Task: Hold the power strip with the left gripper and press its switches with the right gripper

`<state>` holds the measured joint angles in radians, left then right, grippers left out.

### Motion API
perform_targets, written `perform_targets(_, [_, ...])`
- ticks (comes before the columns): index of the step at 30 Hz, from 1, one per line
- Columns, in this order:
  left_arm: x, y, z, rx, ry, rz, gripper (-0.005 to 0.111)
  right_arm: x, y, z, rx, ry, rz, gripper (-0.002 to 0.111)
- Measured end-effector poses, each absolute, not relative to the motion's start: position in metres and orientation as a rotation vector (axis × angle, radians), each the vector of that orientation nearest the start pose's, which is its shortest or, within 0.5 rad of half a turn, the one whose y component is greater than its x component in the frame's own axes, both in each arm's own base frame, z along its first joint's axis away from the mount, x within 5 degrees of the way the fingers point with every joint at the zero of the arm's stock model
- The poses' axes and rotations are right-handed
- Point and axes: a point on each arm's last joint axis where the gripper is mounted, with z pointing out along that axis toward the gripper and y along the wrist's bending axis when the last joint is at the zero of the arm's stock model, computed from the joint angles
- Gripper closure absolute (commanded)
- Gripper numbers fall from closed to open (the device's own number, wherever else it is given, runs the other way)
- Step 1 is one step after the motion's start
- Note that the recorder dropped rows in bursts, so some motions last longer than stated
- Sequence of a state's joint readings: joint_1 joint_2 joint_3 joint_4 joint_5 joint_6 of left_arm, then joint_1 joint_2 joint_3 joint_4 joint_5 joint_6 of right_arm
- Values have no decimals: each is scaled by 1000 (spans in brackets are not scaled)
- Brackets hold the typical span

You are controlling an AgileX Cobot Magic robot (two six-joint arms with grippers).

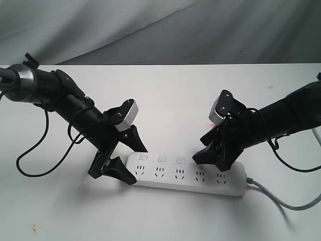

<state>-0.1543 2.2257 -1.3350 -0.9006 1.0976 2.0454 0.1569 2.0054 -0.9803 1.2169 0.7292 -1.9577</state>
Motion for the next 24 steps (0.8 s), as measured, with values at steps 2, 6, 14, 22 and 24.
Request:
perform_targets(2, [371,-122,93,-2431,-2288,1171,107,330,110,106,-1341,2150,689,49])
perform_targets(6, [371,-122,93,-2431,-2288,1171,107,330,110,106,-1346,2159,678,49])
perform_targets(14, [371,-122,93,-2431,-2288,1171,107,329,118,105,-1349,2182,661,49])
perform_targets(22, [371,-122,93,-2431,-2288,1171,107,332,105,149,-1318,2055,564,49])
perform_targets(24, [371,-122,93,-2431,-2288,1171,107,331,99,165,-1296,2021,546,49])
